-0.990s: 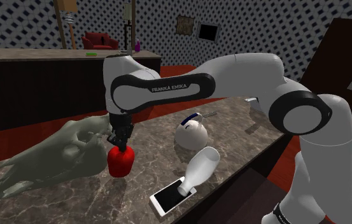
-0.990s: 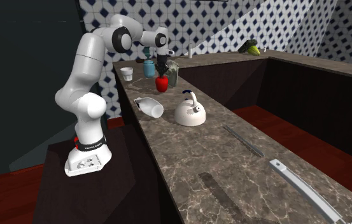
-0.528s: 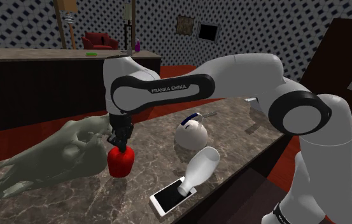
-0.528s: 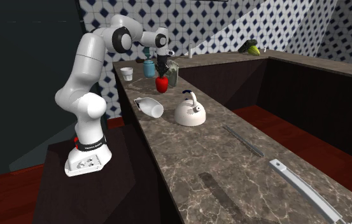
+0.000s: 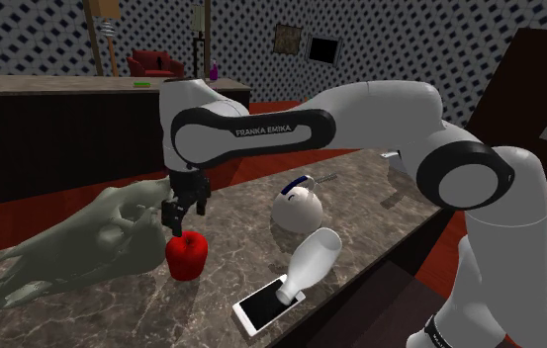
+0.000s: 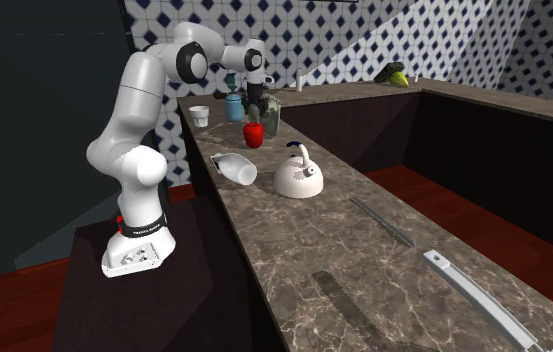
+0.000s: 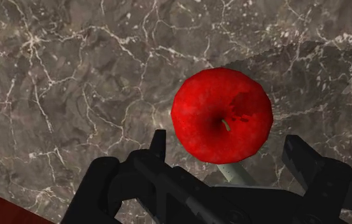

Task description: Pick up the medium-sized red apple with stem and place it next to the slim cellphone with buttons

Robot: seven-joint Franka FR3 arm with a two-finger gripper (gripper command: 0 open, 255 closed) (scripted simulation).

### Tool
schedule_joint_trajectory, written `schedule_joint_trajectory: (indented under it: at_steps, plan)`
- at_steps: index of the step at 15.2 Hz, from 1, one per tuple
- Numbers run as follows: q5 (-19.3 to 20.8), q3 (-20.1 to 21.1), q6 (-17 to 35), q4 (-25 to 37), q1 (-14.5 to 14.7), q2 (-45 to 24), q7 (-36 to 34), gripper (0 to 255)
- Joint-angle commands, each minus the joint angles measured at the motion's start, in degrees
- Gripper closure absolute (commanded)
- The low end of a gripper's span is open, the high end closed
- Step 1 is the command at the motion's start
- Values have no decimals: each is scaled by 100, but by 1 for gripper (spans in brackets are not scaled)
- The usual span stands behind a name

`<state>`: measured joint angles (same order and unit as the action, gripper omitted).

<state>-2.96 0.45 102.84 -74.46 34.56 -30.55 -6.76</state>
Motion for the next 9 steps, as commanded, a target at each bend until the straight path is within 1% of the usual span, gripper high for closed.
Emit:
schedule_joint_trajectory:
  at_steps: [1,2,9]
  plan:
    - [3,-1,-348,330,-5,13,-12,0]
    - [4,-2,-509,508,-9,-3,-15,0]
    - [4,-2,-509,508,-9,-3,-15,0]
